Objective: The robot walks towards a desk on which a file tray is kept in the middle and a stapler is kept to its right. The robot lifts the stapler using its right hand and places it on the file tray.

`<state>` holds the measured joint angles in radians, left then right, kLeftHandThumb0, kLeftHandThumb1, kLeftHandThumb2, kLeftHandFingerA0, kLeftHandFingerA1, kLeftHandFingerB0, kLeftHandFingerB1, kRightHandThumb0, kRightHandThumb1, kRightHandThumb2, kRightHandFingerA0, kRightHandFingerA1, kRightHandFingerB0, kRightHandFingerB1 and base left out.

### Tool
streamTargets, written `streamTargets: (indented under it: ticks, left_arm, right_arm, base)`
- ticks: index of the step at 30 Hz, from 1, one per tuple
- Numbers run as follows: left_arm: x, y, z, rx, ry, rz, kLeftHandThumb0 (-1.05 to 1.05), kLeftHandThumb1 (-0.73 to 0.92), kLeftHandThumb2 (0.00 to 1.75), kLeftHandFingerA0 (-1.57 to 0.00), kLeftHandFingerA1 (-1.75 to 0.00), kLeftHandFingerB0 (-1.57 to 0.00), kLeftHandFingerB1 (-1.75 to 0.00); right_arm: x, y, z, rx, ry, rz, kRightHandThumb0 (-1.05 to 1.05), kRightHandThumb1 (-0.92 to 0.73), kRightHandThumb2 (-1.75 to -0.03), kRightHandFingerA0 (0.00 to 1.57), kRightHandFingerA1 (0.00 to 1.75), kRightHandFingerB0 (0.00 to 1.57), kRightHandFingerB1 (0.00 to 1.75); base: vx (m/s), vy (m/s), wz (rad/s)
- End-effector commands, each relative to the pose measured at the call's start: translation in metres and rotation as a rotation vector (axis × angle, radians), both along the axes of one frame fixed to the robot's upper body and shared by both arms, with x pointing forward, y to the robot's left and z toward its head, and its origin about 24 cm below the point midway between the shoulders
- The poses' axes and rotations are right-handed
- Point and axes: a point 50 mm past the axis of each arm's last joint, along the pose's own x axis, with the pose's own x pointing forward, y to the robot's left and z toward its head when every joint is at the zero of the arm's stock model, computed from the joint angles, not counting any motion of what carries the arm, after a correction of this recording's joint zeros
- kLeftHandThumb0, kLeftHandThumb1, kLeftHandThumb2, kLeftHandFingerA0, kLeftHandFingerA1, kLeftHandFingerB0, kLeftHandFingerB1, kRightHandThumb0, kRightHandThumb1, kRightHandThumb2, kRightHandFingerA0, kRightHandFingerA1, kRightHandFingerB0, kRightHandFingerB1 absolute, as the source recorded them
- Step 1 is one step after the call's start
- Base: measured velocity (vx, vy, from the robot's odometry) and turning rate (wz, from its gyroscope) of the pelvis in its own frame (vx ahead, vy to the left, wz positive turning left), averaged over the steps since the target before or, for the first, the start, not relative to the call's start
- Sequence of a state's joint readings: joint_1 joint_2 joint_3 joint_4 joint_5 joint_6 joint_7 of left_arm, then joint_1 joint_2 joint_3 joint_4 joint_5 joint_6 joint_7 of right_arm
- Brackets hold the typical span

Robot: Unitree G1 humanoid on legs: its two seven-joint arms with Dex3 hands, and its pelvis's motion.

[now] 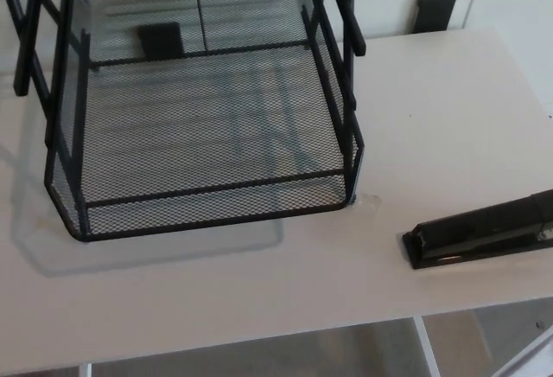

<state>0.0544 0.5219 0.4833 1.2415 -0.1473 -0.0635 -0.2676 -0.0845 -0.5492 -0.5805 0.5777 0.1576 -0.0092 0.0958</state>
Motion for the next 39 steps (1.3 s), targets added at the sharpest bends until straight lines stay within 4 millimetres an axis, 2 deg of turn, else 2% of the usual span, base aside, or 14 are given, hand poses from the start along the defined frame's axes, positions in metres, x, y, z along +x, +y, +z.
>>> streamTargets:
  ticks: [1,2,7,9,11,12,13,14,16,22,23,24,28,39]
  left_arm:
    - [0.011,0.017,0.02,0.059,-0.104,0.066,-1.0,0.9,0.95,0.0,-1.47,0.0,-0.55]
    - [0.008,0.017,0.019,0.06,-0.1,0.077,-1.02,0.84,1.04,-0.24,-1.09,0.0,-0.52]
    - [-0.001,0.014,0.013,0.028,-0.075,0.079,-1.01,0.66,1.25,-0.09,-0.85,0.0,-0.51]
    - [-0.003,0.012,0.011,0.017,-0.071,0.088,-1.05,0.72,1.32,-0.07,-0.8,0.0,-0.49]
    - [-0.004,0.011,0.01,0.022,-0.065,0.087,-1.05,0.72,1.3,-0.08,-0.8,0.0,-0.48]
    - [-0.004,0.011,0.01,0.021,-0.069,0.076,-0.97,0.89,0.92,-0.02,-1.04,0.0,-0.36]
    - [-0.006,0.011,0.009,0.021,-0.063,0.075,-1.02,0.66,1.25,-0.06,-0.85,0.0,-0.51]
    - [-0.007,0.01,0.009,0.019,-0.057,0.074,-0.99,0.67,1.28,-0.06,-0.82,0.0,-0.51]
    - [-0.007,0.009,0.008,0.011,-0.056,0.073,-1.02,0.8,1.05,-0.2,-1.03,0.0,-0.46]
    - [-0.009,0.008,0.007,0.018,-0.038,0.053,-1.05,0.68,1.29,-0.07,-0.82,0.0,-0.51]
    - [-0.008,0.008,0.006,0.02,-0.031,0.057,-1.0,0.86,0.96,-0.05,-1.07,0.0,-0.42]
    - [-0.008,0.008,0.006,0.016,-0.032,0.061,-1.05,0.68,1.31,-0.08,-0.81,0.0,-0.52]
    - [-0.009,0.008,0.005,0.014,-0.029,0.07,-1.05,0.69,1.32,-0.07,-0.81,0.0,-0.52]
    - [-0.012,0.005,0.002,0.026,0.004,0.046,-1.04,0.68,1.29,-0.09,-0.82,0.0,-0.49]
  right_arm:
    - [0.01,-0.013,0.042,-0.014,-0.116,-0.119,-0.9,0.04,-0.9,0.55,1.18,0.23,0.96]
    - [0.018,-0.011,0.053,-0.017,-0.143,-0.101,-1.05,-0.65,-0.66,0.4,1.72,0.3,1.43]
    - [0.052,0.006,0.085,-0.076,-0.208,0.01,-1.05,-0.69,-0.58,0.03,1.54,0.0,1.15]
    - [0.072,0.033,0.11,-0.145,-0.191,0.22,-0.72,-0.63,-0.67,0.01,0.79,0.0,0.29]
    - [0.079,0.053,0.119,-0.196,-0.132,0.399,-0.61,-0.63,-0.59,0.01,0.47,0.0,0.19]
    - [0.081,0.061,0.122,-0.237,-0.092,0.496,-0.63,-0.51,-0.79,0.04,0.47,0.0,0.09]
    - [0.083,0.069,0.124,-0.259,-0.043,0.571,-0.61,-0.62,-0.61,0.0,0.39,0.0,0.1]
    - [0.084,0.079,0.125,-0.289,0.005,0.648,-0.74,-0.41,-0.83,0.0,0.32,0.0,0.11]
    - [0.086,0.102,0.127,-0.372,0.1,0.789,-0.78,-0.43,-0.84,0.02,0.34,0.0,0.07]
    - [0.097,0.136,0.104,-0.48,0.325,0.948,-0.61,-0.38,-0.81,0.0,0.26,0.0,0.22]
    - [0.098,0.142,0.099,-0.534,0.377,0.983,-0.69,-0.41,-0.83,0.02,0.24,0.04,0.18]
    - [0.099,0.146,0.093,-0.588,0.418,1.012,-0.72,-0.43,-0.84,0.02,0.25,0.05,0.18]
    - [0.101,0.156,0.077,-0.675,0.532,1.078,-0.79,-0.46,-0.83,0.02,0.13,0.11,0.14]
    - [0.1,0.176,0.036,-0.765,0.679,1.176,-0.69,-0.42,-0.79,0.05,0.35,0.1,0.36]
  base:
    - [0.01,-0.014,0.07]
    - [0.0,0.0,0.0]
    - [0.0,0.0,0.0]
    - [0.0,0.0,0.0]
    - [-0.01,-0.006,0.03]
    - [0.0,0.0,0.0]
    - [0.0,0.0,0.0]
    - [-0.01,-0.009,0.08]
    - [0.0,0.0,0.0]
    - [0.0,0.0,0.0]
    - [0.0,0.0,0.0]
    - [0.0,0.0,0.0]
    - [0.0,0.0,0.0]
    - [0.0,0.0,0.0]
